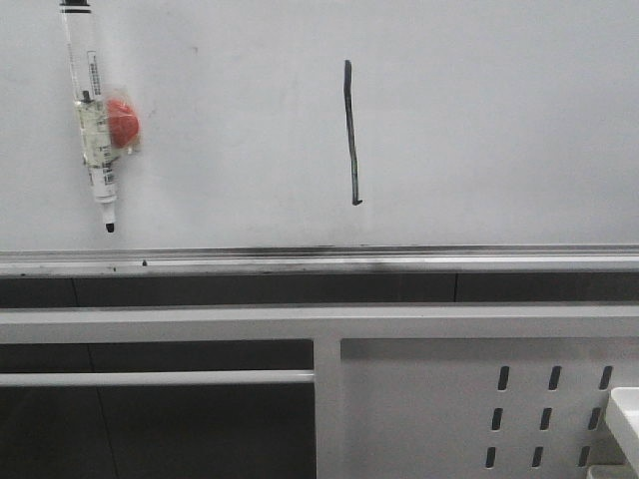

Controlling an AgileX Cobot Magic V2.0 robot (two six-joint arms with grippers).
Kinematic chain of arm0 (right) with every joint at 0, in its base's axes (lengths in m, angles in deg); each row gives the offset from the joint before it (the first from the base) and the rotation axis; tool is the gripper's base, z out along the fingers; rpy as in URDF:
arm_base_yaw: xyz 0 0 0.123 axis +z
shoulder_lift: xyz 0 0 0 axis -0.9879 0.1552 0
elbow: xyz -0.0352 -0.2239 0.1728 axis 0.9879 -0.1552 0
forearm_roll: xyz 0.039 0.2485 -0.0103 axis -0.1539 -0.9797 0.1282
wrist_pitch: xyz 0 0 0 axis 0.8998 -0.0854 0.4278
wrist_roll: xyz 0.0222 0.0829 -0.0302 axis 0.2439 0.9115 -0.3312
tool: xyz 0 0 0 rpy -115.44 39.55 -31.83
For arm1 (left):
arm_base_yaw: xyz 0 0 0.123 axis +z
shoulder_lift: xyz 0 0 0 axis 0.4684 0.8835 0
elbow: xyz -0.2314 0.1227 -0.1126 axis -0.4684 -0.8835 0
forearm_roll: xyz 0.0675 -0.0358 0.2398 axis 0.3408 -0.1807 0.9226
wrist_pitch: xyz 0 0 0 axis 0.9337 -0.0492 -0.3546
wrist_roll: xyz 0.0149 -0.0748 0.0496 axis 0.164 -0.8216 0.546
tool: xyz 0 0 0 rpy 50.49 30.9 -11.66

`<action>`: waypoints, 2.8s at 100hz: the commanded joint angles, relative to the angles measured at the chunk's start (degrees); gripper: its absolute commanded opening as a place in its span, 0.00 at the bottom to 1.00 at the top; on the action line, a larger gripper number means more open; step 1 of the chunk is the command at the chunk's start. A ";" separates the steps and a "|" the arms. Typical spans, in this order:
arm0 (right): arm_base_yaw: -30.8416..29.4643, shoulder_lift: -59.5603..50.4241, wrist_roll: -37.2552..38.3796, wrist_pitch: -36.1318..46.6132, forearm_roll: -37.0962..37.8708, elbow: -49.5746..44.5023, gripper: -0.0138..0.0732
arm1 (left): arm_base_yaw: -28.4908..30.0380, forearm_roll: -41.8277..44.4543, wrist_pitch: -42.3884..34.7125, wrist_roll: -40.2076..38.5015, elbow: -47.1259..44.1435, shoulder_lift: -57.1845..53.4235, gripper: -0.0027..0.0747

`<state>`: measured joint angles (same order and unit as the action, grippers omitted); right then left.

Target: Write number 1 on whiteboard

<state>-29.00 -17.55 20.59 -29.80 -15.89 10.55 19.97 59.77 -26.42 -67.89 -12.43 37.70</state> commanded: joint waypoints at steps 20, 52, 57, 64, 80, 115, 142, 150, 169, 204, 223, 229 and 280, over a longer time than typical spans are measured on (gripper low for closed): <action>-0.34 0.70 -0.38 3.79 0.60 1.42 0.10 | 0.74 5.84 -10.68 -9.35 -12.88 -6.75 0.01; -0.34 0.70 -0.38 3.79 0.60 1.42 0.10 | 0.74 7.04 -7.36 -16.51 -20.99 -8.28 0.01; -0.34 0.70 -0.38 3.79 0.60 1.42 0.10 | 0.74 8.05 -5.98 -16.51 -20.99 -8.28 0.01; -0.34 0.70 -0.38 3.79 0.60 1.42 0.10 | 0.74 8.72 -2.88 -16.51 -20.99 -8.28 0.01; -0.34 0.70 -0.38 3.79 0.60 1.42 0.10 | 0.74 8.98 -1.70 -16.51 -21.08 -8.28 0.01; -0.34 0.70 -0.38 3.79 0.60 1.42 0.10 | 0.74 8.98 -1.70 -16.51 -21.08 -8.28 0.01; -0.34 0.70 -0.38 3.79 0.60 1.42 0.10 | 0.74 8.98 -1.70 -16.51 -21.08 -8.28 0.01; -0.34 0.70 -0.38 3.79 0.60 1.37 0.10 | 0.74 8.98 -1.70 -16.51 -21.08 -8.28 0.01; -0.34 0.70 0.00 10.01 -1.24 1.37 0.10 | 0.74 8.98 -1.70 -16.51 -21.08 -8.28 0.01; -0.34 0.39 0.00 50.67 -6.21 -8.99 0.10 | 0.74 8.98 -1.70 -16.51 -21.08 -8.28 0.01; -6.67 -4.32 0.00 60.09 -11.02 -22.83 0.10 | 0.74 8.98 -1.70 -16.51 -21.08 -8.28 0.01; -9.89 -6.84 0.00 62.62 -13.63 -27.55 0.10 | 0.74 8.98 -1.70 -16.51 -21.08 -8.28 0.01; -49.73 -13.63 -0.38 41.10 -15.31 -29.03 0.10 | 0.74 8.98 -1.70 -16.51 -21.08 -8.28 0.01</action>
<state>-74.96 -29.91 20.59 11.78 -31.29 -17.62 20.72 68.59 -25.41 -83.98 -31.49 30.76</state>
